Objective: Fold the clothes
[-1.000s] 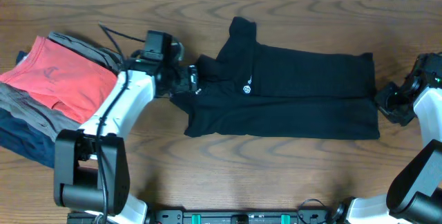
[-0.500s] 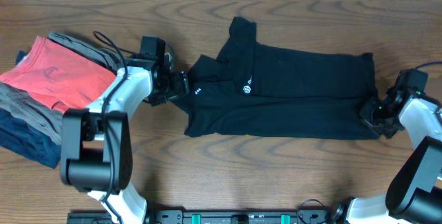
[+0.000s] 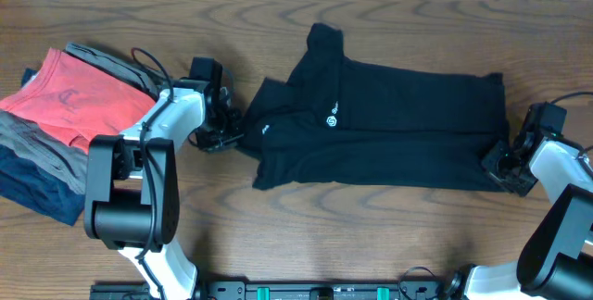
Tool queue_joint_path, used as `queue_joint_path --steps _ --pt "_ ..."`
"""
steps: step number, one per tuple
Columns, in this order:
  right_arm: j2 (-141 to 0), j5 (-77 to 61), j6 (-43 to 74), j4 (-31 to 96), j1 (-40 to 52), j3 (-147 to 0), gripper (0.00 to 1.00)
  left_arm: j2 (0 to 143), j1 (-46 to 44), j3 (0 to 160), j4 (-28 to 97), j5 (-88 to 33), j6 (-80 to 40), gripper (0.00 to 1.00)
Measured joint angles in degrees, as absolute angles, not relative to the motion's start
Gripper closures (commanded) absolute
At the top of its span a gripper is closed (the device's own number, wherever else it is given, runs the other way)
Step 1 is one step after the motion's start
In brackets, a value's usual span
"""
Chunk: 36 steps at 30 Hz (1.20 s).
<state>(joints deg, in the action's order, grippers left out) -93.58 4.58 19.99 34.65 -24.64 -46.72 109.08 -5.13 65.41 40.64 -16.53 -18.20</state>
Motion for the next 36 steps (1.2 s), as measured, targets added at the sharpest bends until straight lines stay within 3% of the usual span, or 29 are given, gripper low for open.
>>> queue_joint_path --steps 19,20,22,23,25,36 --pt "-92.3 7.1 20.1 35.8 -29.6 -45.3 0.70 106.3 -0.1 65.1 57.3 -10.5 -18.2 0.94" --pt "-92.3 7.1 20.1 36.0 -29.6 -45.3 0.70 104.4 -0.1 65.0 57.3 -10.5 -18.2 0.90" --pt "-92.3 7.1 20.1 36.0 -29.6 -45.3 0.68 100.7 -0.1 65.0 56.3 -10.8 -17.8 0.51" --pt "-92.2 7.1 20.1 36.0 -29.6 -45.3 0.67 98.6 -0.1 65.0 55.4 -11.2 -18.0 0.42" --pt "-92.2 6.9 20.1 36.1 -29.6 -45.3 0.66 94.9 -0.1 65.0 53.2 -12.3 -18.1 0.38" --pt "-92.2 6.5 20.1 36.2 -29.8 -45.3 0.65 93.8 -1.1 60.1 49.9 -17.9 -19.5 0.37"
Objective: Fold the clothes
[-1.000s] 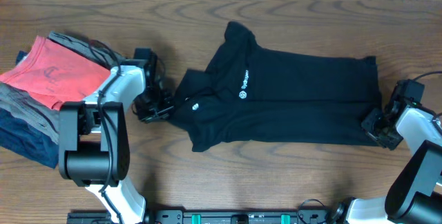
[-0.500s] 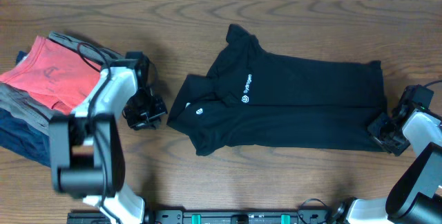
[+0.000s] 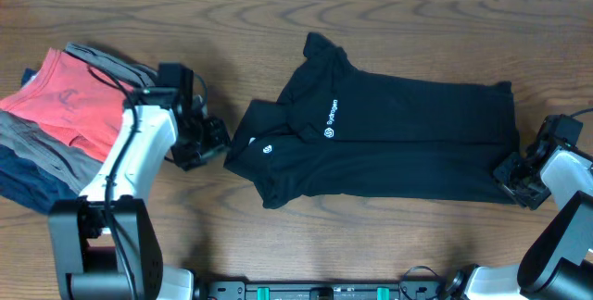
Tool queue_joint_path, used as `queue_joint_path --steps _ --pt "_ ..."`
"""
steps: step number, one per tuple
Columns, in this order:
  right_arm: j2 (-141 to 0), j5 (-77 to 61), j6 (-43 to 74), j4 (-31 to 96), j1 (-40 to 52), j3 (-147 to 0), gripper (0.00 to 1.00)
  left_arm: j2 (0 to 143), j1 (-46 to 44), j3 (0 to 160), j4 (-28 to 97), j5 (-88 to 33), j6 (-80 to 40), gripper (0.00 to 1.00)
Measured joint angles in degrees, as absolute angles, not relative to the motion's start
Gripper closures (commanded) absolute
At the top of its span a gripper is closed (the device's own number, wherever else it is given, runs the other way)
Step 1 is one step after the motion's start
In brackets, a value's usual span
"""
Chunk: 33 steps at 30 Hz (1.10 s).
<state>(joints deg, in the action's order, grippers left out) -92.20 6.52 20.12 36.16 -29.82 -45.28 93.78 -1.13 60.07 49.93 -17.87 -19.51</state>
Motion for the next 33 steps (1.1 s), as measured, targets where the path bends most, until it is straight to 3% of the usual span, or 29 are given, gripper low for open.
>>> queue_joint_path --steps 6,8,10,29,32,33 --pt "-92.2 6.5 20.1 36.2 -29.8 -45.3 0.66 94.5 -3.0 50.8 38.4 -20.0 -21.5 0.39" --pt "-92.2 6.5 20.1 36.2 -29.8 -45.3 0.66 94.5 -3.5 49.0 35.6 -20.7 -22.4 0.53" --pt "-92.2 6.5 20.1 36.2 -29.8 -45.3 0.66 94.5 -3.6 47.7 33.1 -21.1 -22.7 0.94" --pt "-92.2 6.6 20.1 37.3 -29.8 -45.3 0.67 94.5 -3.6 47.5 43.0 -18.5 -28.6 0.94" --pt "-92.2 6.6 20.1 37.8 -29.8 -45.4 0.66 93.4 -3.6 47.5 44.8 -17.8 -28.6 0.83" --pt "-92.1 6.4 20.0 38.1 -29.8 -45.4 0.65 92.7 -3.6 47.5 45.5 -17.6 -28.6 0.75"
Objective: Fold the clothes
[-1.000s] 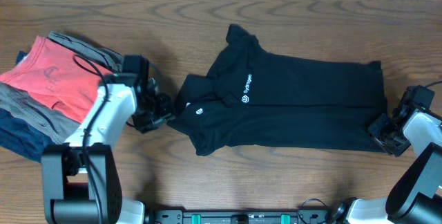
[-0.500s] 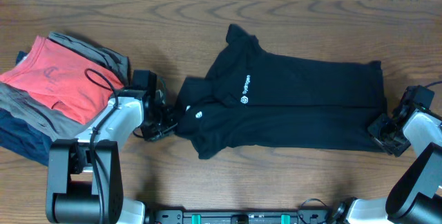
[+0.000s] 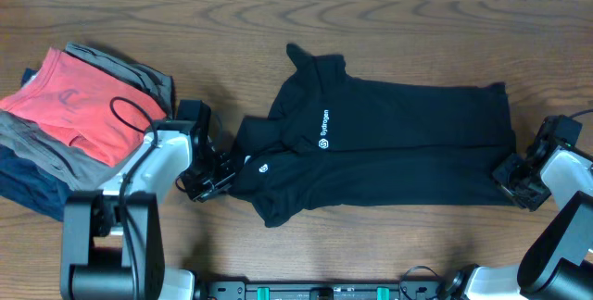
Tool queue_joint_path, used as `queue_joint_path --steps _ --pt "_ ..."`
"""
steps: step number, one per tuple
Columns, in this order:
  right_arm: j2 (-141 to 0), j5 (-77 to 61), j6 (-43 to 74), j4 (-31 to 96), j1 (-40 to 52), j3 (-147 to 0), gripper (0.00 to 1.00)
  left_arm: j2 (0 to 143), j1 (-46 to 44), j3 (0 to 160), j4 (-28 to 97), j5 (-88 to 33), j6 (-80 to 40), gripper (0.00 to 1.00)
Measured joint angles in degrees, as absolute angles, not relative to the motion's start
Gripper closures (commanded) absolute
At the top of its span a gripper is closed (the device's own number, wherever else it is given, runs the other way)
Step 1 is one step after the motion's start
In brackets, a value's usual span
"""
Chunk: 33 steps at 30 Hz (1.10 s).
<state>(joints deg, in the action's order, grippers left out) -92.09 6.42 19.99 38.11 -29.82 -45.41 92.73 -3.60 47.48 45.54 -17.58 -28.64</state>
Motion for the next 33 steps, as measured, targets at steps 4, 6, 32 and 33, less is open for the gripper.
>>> queue_joint_path --steps 4,6,32,33 --pt "-91.2 3.9 19.3 41.6 -29.8 -46.3 0.51 86.7 -3.6 48.5 47.2 -17.0 -27.9 0.20" --pt "-90.0 2.1 18.9 43.4 -29.8 -47.6 0.46 83.1 -3.6 50.2 46.4 -16.6 -27.5 0.16" --pt "-79.4 -9.5 15.8 49.8 -29.1 -55.0 0.36 108.9 -16.2 90.9 35.7 -17.0 -10.9 0.10" --pt "-79.4 -9.5 15.8 49.7 -29.0 -55.0 0.36 111.0 -16.2 92.4 34.1 -17.7 -10.7 0.10"
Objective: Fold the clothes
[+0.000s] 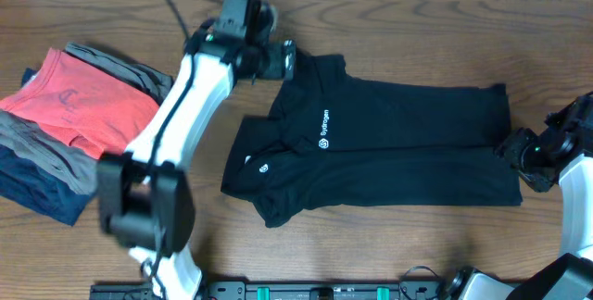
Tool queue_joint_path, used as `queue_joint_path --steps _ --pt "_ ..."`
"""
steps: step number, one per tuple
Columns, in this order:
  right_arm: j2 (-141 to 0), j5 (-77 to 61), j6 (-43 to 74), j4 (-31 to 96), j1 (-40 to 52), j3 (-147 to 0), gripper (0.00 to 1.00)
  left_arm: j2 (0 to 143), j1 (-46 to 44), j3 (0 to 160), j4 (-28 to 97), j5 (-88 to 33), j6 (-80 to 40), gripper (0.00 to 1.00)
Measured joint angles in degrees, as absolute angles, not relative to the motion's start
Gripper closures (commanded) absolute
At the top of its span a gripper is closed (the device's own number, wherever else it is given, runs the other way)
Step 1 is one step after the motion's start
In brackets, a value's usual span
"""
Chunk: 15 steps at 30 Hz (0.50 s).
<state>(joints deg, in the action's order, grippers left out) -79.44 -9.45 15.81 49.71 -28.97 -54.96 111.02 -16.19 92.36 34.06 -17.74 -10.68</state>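
A black polo shirt point(398, 143) with a white chest logo lies flat across the table, collar to the left and hem to the right. My left gripper point(283, 60) reaches over the far side and sits at the tip of the shirt's upper sleeve point(313, 63). Whether its fingers hold cloth cannot be made out. My right gripper point(517, 148) is at the right edge of the hem, about halfway along it, and its fingers are too dark against the cloth to read.
A pile of folded clothes point(65, 115), salmon on top over grey and navy, sits at the left edge of the wooden table point(417, 22). The left arm's white links stretch diagonally from the front left to the far sleeve.
My left gripper has gone from the shirt's near-left sleeve to its far upper sleeve. The right gripper has shifted a little farther up the hem edge. The shirt lies much as before.
At first the shirt lay bunched, left gripper at its left edge and right gripper at the near hem corner. Then it lay stretched wider, with the left gripper off to its left. Later the left gripper was at the near sleeve, and now at the far sleeve.
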Motion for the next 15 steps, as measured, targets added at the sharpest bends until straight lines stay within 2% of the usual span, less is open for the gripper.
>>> queue_joint_path --steps 11,13,15 --pt "-79.4 -9.5 15.8 49.7 -28.9 -55.0 0.36 126.7 -16.5 94.5 15.4 -22.8 -15.2 0.12" --pt "-79.4 -9.5 15.8 49.7 -28.9 -55.0 0.37 128.1 -16.6 94.5 13.1 -23.0 -17.0 0.16" --pt "-79.4 -9.5 15.8 49.6 -28.9 -55.0 0.38 129.3 -16.7 94.5 11.1 -23.3 -18.8 0.26"
